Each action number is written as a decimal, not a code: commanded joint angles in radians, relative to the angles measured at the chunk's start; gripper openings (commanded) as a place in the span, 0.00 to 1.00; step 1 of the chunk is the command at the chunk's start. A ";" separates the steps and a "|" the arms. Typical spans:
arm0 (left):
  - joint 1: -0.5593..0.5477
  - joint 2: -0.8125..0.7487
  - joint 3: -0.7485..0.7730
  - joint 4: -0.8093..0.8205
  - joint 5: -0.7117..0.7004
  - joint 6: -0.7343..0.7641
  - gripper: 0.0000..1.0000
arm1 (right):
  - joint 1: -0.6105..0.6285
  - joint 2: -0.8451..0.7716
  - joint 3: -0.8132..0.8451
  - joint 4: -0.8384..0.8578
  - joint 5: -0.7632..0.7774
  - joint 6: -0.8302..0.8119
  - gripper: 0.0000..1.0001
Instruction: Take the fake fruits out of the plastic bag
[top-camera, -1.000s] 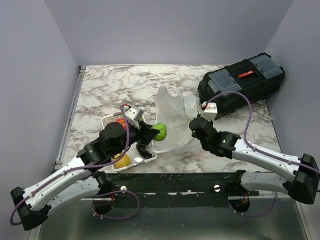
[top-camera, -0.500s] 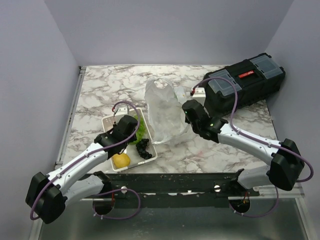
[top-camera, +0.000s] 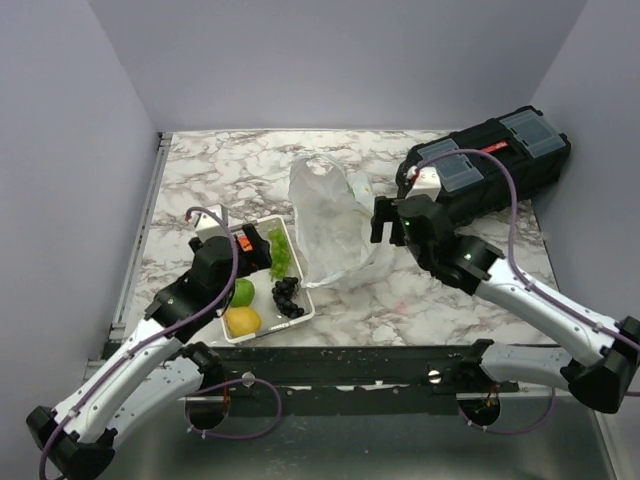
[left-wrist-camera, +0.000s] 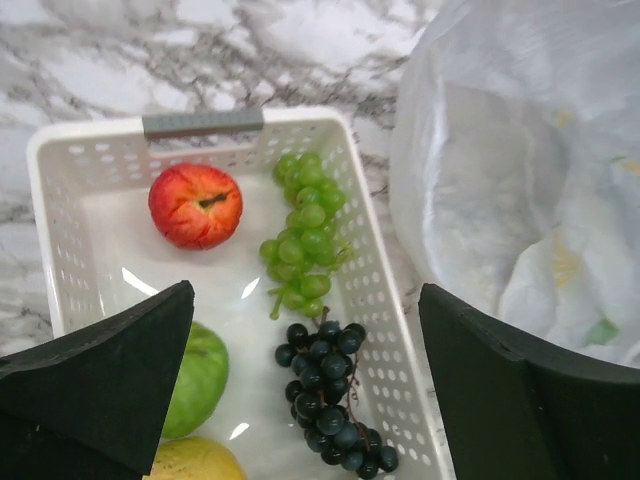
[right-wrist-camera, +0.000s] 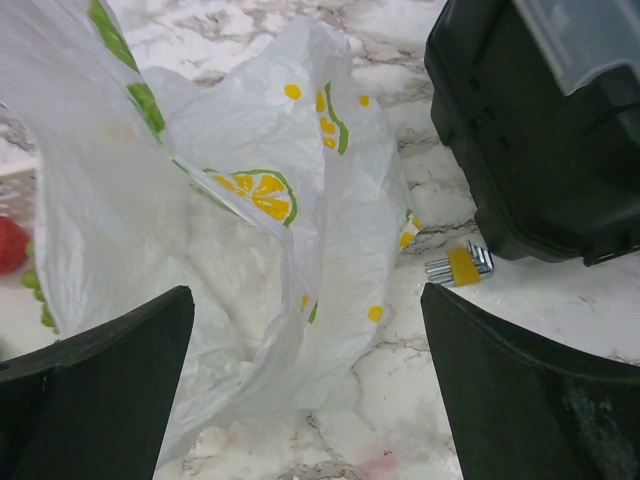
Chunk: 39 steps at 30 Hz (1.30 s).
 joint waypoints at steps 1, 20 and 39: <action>0.007 -0.138 0.083 0.075 0.098 0.169 0.93 | -0.005 -0.145 0.051 -0.110 -0.017 -0.013 1.00; 0.007 -0.388 0.154 0.210 0.136 0.372 0.97 | -0.005 -0.479 0.062 -0.158 0.040 -0.025 1.00; 0.006 -0.430 0.180 0.183 0.118 0.383 0.97 | -0.004 -0.628 0.060 -0.098 0.019 -0.045 1.00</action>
